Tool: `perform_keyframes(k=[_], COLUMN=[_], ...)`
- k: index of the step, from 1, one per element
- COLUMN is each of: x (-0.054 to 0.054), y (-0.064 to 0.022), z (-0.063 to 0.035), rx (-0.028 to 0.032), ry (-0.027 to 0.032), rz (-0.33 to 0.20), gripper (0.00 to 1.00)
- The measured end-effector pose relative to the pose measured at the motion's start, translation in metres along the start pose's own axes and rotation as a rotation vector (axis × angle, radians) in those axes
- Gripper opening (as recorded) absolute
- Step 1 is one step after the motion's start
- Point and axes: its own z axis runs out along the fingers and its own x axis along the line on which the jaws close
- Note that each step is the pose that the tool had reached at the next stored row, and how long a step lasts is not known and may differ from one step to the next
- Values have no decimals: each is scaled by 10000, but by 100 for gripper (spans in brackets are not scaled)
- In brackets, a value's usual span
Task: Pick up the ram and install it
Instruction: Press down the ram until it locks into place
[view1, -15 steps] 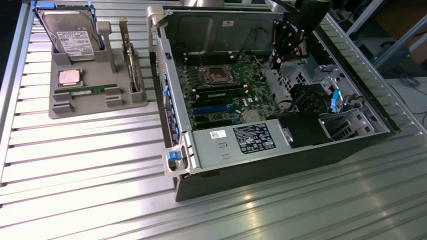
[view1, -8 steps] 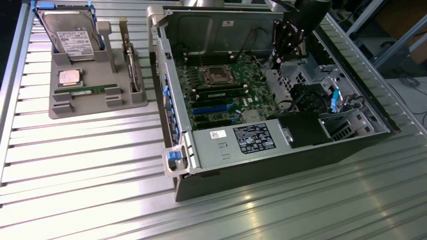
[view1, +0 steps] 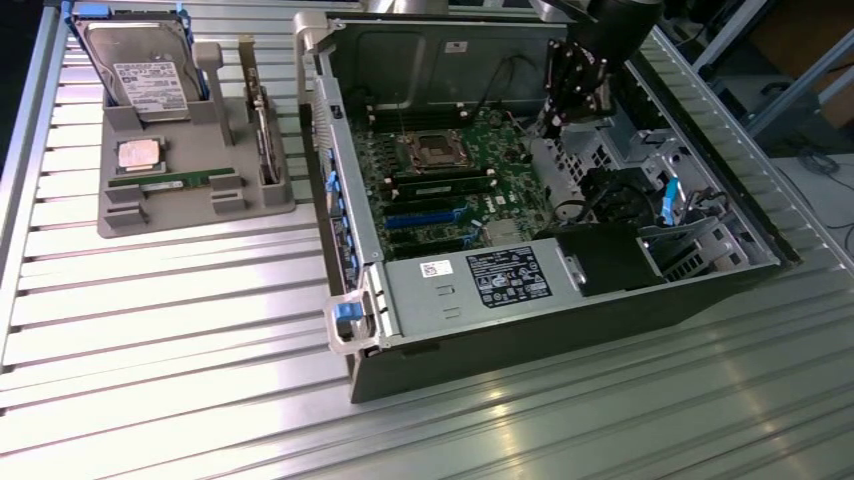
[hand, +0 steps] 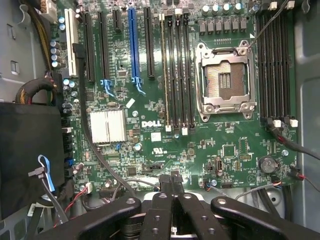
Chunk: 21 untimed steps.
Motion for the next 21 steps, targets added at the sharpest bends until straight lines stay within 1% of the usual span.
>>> perform_keyframes(k=[10,21], x=[0,0], y=[0,0], z=[0,0], rx=[-22,-70], ry=[-10,-29], rz=[410,1294], gripper=[11,11])
